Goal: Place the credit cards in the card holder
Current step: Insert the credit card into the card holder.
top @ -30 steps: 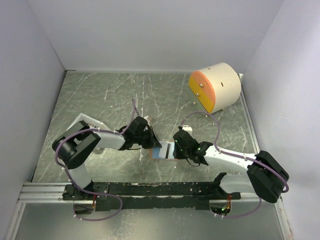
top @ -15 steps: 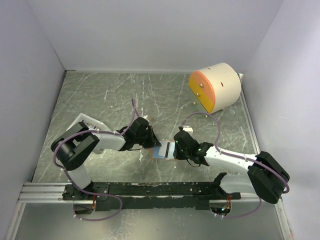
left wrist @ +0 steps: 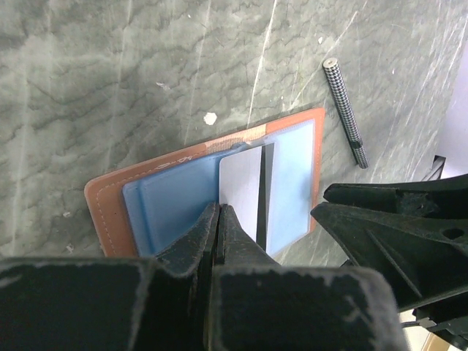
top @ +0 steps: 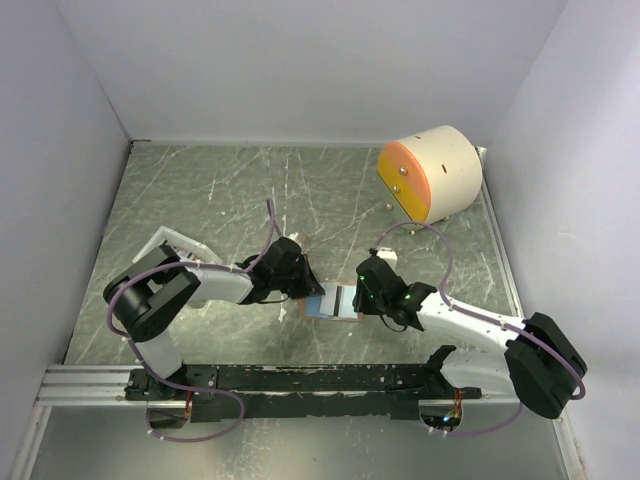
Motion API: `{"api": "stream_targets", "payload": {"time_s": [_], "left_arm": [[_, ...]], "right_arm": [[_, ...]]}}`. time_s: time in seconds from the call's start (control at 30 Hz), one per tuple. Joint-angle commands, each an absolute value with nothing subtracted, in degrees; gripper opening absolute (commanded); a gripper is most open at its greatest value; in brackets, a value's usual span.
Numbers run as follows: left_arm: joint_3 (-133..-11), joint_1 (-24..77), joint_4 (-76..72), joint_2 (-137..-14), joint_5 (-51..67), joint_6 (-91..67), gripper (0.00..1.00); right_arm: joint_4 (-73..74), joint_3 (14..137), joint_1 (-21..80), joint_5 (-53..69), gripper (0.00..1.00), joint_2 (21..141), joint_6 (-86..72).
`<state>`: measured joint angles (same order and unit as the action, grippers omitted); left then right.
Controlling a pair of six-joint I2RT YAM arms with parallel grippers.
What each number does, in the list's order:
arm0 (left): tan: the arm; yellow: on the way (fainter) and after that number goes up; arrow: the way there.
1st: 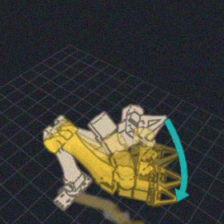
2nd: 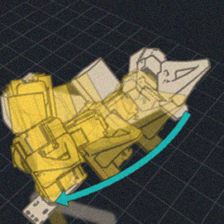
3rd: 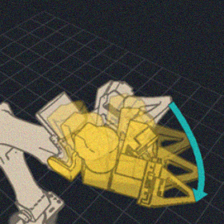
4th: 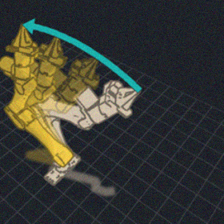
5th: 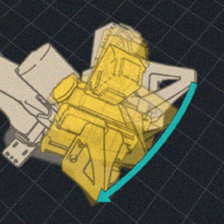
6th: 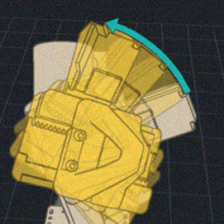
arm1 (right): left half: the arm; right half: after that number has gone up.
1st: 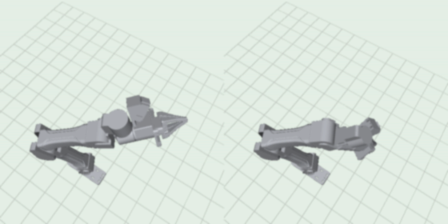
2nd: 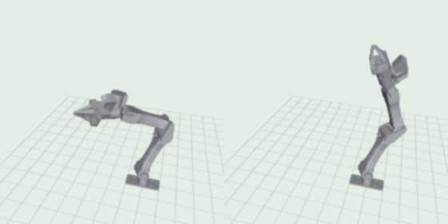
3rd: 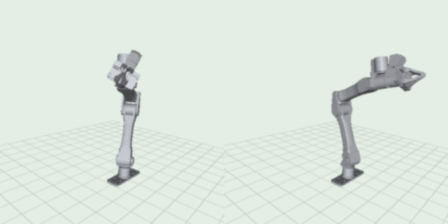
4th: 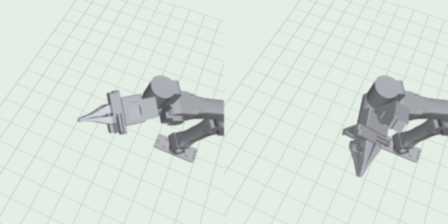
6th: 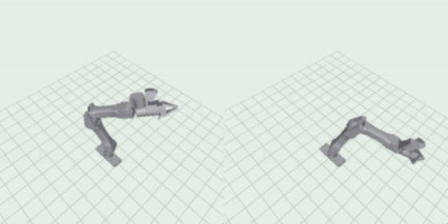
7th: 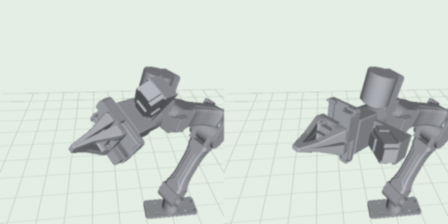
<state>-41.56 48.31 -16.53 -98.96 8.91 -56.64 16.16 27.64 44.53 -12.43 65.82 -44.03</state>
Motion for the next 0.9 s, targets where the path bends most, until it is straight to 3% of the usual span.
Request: {"api": "stream_targets", "payload": {"time_s": [0.0,0.87], "left_arm": [[-41.77,49.82,-16.28,-100.99,6.84,-56.80,0.07],[-41.58,53.82,-20.33,-101.51,3.96,-61.78,0.07]], "right_arm": [[16.43,27.06,43.46,-12.56,0.32,65.48,-44.40],[8.88,20.26,43.51,-4.82,0.27,64.41,-50.71]]}}
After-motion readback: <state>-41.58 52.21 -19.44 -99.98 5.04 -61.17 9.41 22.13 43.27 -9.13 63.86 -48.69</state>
